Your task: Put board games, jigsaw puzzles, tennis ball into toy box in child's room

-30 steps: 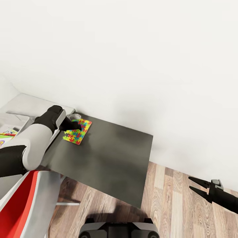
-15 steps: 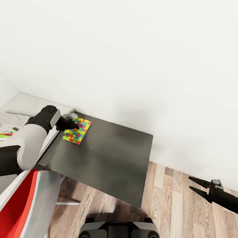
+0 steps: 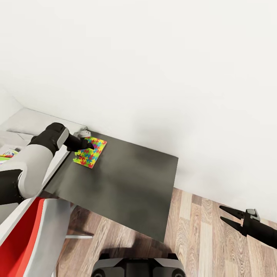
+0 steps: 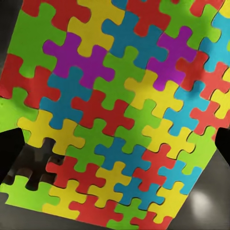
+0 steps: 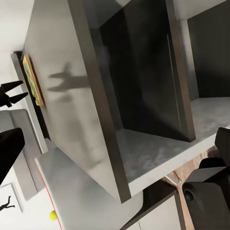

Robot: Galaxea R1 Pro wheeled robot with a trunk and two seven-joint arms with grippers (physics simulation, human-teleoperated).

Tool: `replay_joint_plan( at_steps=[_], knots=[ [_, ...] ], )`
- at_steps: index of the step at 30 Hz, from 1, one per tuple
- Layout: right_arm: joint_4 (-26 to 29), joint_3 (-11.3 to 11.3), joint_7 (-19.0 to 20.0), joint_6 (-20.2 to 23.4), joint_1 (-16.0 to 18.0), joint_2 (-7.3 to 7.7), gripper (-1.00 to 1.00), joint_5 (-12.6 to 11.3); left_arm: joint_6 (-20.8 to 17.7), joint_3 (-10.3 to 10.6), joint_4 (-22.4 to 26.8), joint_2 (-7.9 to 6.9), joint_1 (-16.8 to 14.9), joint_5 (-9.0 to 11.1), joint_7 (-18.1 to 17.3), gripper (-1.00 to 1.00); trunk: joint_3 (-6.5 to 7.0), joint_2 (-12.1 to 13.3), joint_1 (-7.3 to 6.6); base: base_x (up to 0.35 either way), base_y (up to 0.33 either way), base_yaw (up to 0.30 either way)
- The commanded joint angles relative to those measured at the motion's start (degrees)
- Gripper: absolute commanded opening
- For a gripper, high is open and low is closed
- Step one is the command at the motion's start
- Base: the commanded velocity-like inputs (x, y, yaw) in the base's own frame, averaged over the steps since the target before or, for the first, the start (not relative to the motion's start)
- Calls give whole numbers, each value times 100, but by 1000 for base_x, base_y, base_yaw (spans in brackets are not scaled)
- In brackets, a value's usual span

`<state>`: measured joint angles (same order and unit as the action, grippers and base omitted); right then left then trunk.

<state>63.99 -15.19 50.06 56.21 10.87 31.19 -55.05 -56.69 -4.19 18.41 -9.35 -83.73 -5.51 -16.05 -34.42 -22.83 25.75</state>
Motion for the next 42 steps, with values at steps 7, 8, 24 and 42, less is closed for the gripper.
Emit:
replay_joint_plan(
  at_steps=[7, 8, 24, 42],
  knots=[
    [0, -7, 22, 22, 3, 1, 100, 12, -19, -47, 4, -68, -3, -56, -65, 100, -7, -9, 3, 0, 0, 0],
    [0, -6, 22, 22, 3, 1, 100, 12, -19, -47, 4, -75, -3, -54, -66, 100, -7, -9, 3, 0, 0, 0],
    [0, -9, 22, 22, 3, 1, 100, 12, -18, -41, 4, -176, 5, -47, -74, 100, -7, -9, 3, 0, 0, 0],
    [0, -22, 22, 22, 3, 1, 100, 12, -10, -63, 4, -181, 29, -17, -83, 100, -7, -9, 3, 0, 0, 0]
  ],
)
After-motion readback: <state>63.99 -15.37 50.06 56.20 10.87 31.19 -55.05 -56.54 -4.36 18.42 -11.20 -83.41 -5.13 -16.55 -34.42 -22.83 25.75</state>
